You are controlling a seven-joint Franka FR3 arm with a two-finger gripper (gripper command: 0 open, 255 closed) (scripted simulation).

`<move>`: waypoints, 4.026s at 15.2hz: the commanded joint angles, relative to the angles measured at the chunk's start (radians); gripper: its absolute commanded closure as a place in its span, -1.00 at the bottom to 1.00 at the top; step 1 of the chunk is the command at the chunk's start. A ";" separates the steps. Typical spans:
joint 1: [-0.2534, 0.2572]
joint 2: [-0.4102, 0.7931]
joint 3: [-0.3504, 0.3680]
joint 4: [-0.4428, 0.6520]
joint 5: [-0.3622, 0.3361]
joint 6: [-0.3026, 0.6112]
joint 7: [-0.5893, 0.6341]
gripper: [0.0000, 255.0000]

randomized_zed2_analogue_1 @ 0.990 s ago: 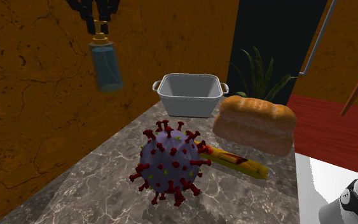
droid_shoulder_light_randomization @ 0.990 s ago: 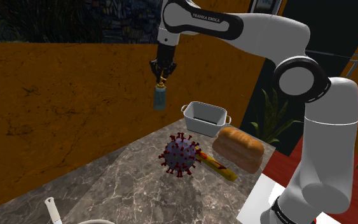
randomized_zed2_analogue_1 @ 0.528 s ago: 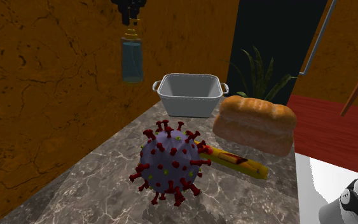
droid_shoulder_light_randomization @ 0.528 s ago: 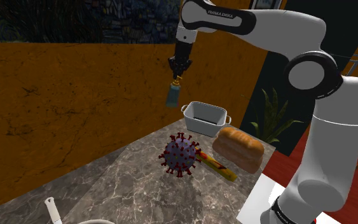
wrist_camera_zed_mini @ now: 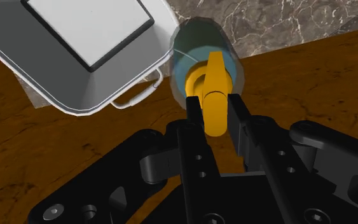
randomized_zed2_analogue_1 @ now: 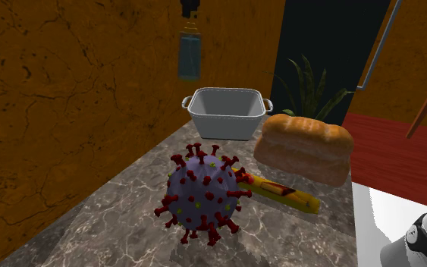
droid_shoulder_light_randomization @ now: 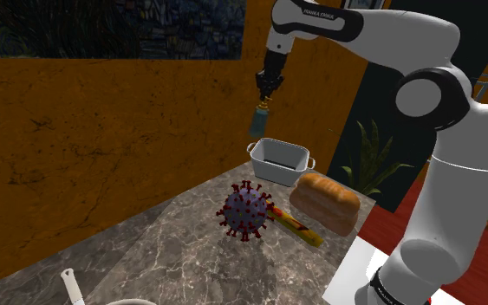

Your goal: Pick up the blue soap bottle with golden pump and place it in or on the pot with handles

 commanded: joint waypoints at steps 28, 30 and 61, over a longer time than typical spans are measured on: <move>-0.177 -0.009 -0.096 -0.153 0.040 0.122 -0.284 1.00; -0.176 -0.016 -0.095 -0.189 0.039 0.151 -0.286 1.00; -0.179 -0.028 -0.098 -0.210 0.039 0.159 -0.293 -1.00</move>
